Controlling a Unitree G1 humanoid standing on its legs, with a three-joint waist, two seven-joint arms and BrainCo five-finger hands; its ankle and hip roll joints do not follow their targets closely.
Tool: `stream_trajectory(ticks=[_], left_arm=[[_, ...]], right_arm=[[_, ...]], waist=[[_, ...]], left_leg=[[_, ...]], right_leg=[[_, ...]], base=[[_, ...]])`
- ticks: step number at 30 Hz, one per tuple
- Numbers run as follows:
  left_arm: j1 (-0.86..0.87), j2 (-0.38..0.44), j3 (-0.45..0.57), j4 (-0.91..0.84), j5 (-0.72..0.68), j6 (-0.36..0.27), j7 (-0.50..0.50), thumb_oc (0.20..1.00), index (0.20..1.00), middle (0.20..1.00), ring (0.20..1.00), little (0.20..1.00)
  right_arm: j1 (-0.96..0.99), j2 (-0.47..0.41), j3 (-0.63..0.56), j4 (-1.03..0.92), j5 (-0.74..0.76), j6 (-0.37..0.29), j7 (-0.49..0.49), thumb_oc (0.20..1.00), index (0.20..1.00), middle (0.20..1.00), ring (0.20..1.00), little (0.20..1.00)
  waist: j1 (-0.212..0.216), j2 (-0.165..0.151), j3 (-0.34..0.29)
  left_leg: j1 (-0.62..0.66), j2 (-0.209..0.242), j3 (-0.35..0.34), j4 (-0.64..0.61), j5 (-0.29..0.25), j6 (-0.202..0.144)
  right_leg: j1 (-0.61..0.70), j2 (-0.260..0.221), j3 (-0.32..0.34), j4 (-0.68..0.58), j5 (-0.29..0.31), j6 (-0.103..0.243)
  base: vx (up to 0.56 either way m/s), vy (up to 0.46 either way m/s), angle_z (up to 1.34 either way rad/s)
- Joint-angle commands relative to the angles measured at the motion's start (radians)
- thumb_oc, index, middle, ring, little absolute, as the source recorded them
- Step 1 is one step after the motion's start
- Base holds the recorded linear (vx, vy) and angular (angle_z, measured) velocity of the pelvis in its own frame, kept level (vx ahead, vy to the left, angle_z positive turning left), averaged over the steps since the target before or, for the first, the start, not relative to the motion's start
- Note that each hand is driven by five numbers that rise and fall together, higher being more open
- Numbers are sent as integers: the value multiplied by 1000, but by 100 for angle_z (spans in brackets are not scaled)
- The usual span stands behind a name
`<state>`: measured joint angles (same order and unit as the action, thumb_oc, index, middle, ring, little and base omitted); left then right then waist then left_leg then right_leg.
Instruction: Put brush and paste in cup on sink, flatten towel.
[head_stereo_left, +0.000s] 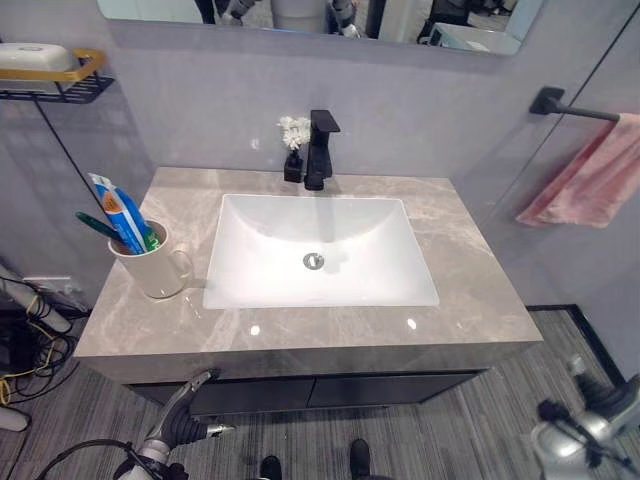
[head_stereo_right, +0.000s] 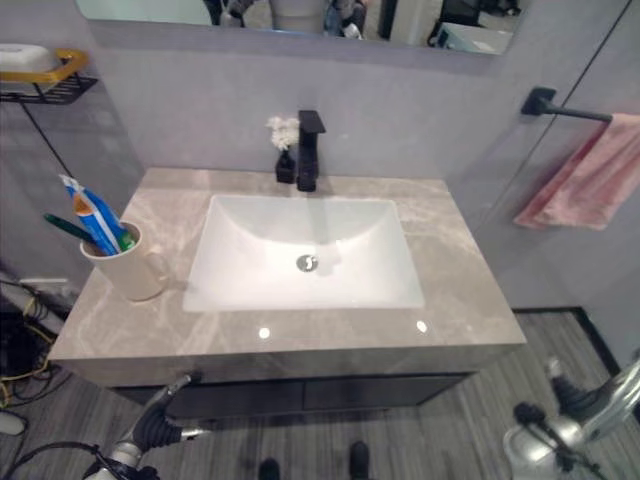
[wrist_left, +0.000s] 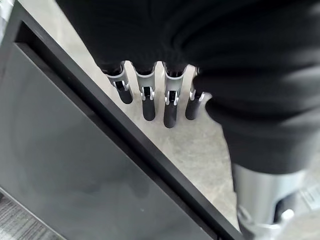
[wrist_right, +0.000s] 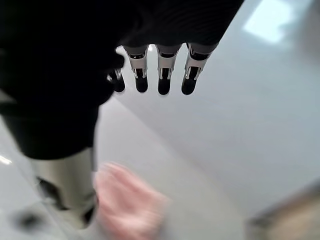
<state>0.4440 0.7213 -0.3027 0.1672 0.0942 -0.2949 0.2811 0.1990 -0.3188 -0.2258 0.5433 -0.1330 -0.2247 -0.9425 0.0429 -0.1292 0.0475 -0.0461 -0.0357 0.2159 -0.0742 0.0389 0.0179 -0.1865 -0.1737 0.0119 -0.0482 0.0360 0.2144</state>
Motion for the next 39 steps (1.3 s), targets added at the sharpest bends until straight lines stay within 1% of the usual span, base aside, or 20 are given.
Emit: stream_trajectory(ticks=[1,3,6,9,12,14,15,17,19,20,21,22,24,25,26,28,29,30,34,39], left_arm=[[-57,-22,28,-39,3,-57,9,1000,1000,1000,1000,1000],[-64,-25,22,-36,-10,-47,-16,1000,1000,1000,1000,1000],[-74,-36,21,-34,-20,-30,-49,1000,1000,1000,1000,1000],[-101,-57,14,-18,-29,-26,-66,1000,1000,1000,1000,1000],[-136,-92,-3,12,-29,-26,-72,1000,1000,1000,1000,1000],[-150,-110,-9,22,-30,-29,-92,1000,1000,1000,1000,1000],[-149,-111,-8,23,-30,-30,-93,1000,1000,1000,1000,1000],[-149,-113,-15,24,-24,-28,-128,1000,1000,1000,1000,1000],[-150,-116,-17,27,-26,-27,-136,1000,1000,1000,1000,1000],[-150,-118,-18,26,-22,-16,-148,1000,1000,1000,1000,1000],[-150,-114,-17,29,-15,-11,-160,1000,1000,1000,1000,1000],[-150,-113,-17,28,-15,-11,-160,1000,1000,1000,1000,1000],[-143,-104,-14,25,-11,-6,-148,1000,1000,1000,1000,1000],[-143,-103,-14,25,-11,-6,-148,1000,1000,1000,1000,1000],[-159,-104,-21,26,-9,1,-135,1000,1000,1000,1000,1000],[-177,-101,-29,40,-1,3,-129,1000,1000,1000,1000,1000],[-183,-97,-30,39,4,4,-123,1000,1000,1000,1000,1000],[-182,-101,-24,40,4,4,-115,1000,1000,1000,1000,1000],[-176,-114,-2,43,-13,0,-109,1000,1000,1000,1000,1000],[-160,-83,23,16,-30,-4,-112,1000,1000,1000,1000,1000]], right_arm=[[-91,-27,47,168,159,-39,95,1000,1000,1000,1000,1000],[-99,-12,93,338,255,-46,194,1000,1000,1000,1000,1000],[-108,28,157,497,365,-44,332,1000,1000,1000,1000,1000],[-132,50,221,616,384,-10,416,1000,1000,1000,1000,1000],[-147,60,295,670,356,18,494,1000,1000,1000,1000,1000],[-150,54,371,710,263,45,544,1000,1000,1000,1000,1000],[-151,53,372,712,261,44,544,1000,1000,1000,1000,1000],[-167,50,398,749,238,71,607,1000,1000,1000,1000,1000],[-167,46,402,738,235,66,608,1000,1000,1000,1000,1000],[-168,45,427,741,206,73,630,1000,1000,1000,1000,1000],[-165,44,424,749,204,75,633,1000,1000,1000,1000,1000],[-166,45,424,750,203,75,634,1000,1000,1000,1000,1000],[-183,38,402,746,241,77,629,1000,1000,1000,1000,1000],[-183,38,402,746,241,77,629,1000,1000,1000,1000,1000],[-183,35,391,730,273,67,638,1000,1000,1000,1000,1000],[-178,31,386,725,275,65,636,1000,1000,1000,1000,1000],[-176,26,382,731,275,67,630,1000,1000,1000,1000,1000],[-177,22,382,733,270,66,625,1000,1000,1000,1000,1000],[-166,8,379,746,219,79,626,1000,1000,1000,1000,1000],[-193,31,396,743,214,86,634,1000,1000,1000,1000,1000]], waist=[[22,38,52],[19,51,53],[31,61,48],[38,71,57],[40,86,62],[47,92,72],[44,92,73],[59,100,84],[57,103,88],[71,104,94],[73,104,98],[72,104,98],[88,94,107],[87,94,107],[79,90,102],[71,98,102],[75,104,102],[79,112,98],[72,135,73],[93,133,58]], left_leg=[[-16,16,-36,-13,-21,-14],[-21,15,-42,-13,-14,-12],[-37,13,-40,-13,10,-13],[-44,7,-50,-13,19,-17],[-39,-6,-69,-6,20,-14],[-44,-21,-86,59,-2,-15],[-49,-20,-88,70,-8,-15],[-75,-45,-118,164,-48,-30],[-87,-49,-126,197,-56,-39],[-111,-42,-135,244,-53,-57],[-134,-20,-135,260,-39,-68],[-135,-20,-137,263,-40,-69],[-186,20,-178,269,-9,-75],[-187,20,-178,269,-9,-75],[-188,109,-185,231,39,-86],[-170,167,-178,191,79,-103],[-157,180,-198,174,84,-110],[-134,178,-229,154,77,-117],[-83,166,-236,119,52,-132],[-53,137,-220,70,31,-120]], right_leg=[[-3,61,-48,106,124,-17],[9,132,-35,157,48,-46],[20,202,-36,192,-4,-79],[24,228,-36,188,-26,-91],[38,243,-4,174,-36,-104],[56,234,-2,153,-31,-110],[59,234,-5,151,-31,-110],[95,208,-25,113,-19,-118],[107,204,-35,104,-22,-121],[131,192,-47,91,-26,-127],[147,182,-55,84,-29,-127],[149,182,-57,83,-29,-128],[158,157,-53,88,-35,-128],[157,157,-53,89,-35,-128],[145,137,-54,102,-49,-123],[136,130,-65,120,-68,-126],[135,128,-64,127,-78,-124],[133,130,-57,129,-85,-122],[157,103,-54,108,-72,-106],[170,65,-59,71,-43,-85]], base=[[-68,79,-37],[-80,73,0],[-75,25,17],[-52,-28,-6],[19,-8,2],[50,-47,13],[33,-66,42],[59,-83,48],[45,-57,43],[31,-40,45],[32,-42,49],[2,43,39],[-11,70,39],[-7,143,-23],[-4,151,-22],[5,161,7],[33,142,14],[33,102,7],[81,196,-12],[39,146,9]])
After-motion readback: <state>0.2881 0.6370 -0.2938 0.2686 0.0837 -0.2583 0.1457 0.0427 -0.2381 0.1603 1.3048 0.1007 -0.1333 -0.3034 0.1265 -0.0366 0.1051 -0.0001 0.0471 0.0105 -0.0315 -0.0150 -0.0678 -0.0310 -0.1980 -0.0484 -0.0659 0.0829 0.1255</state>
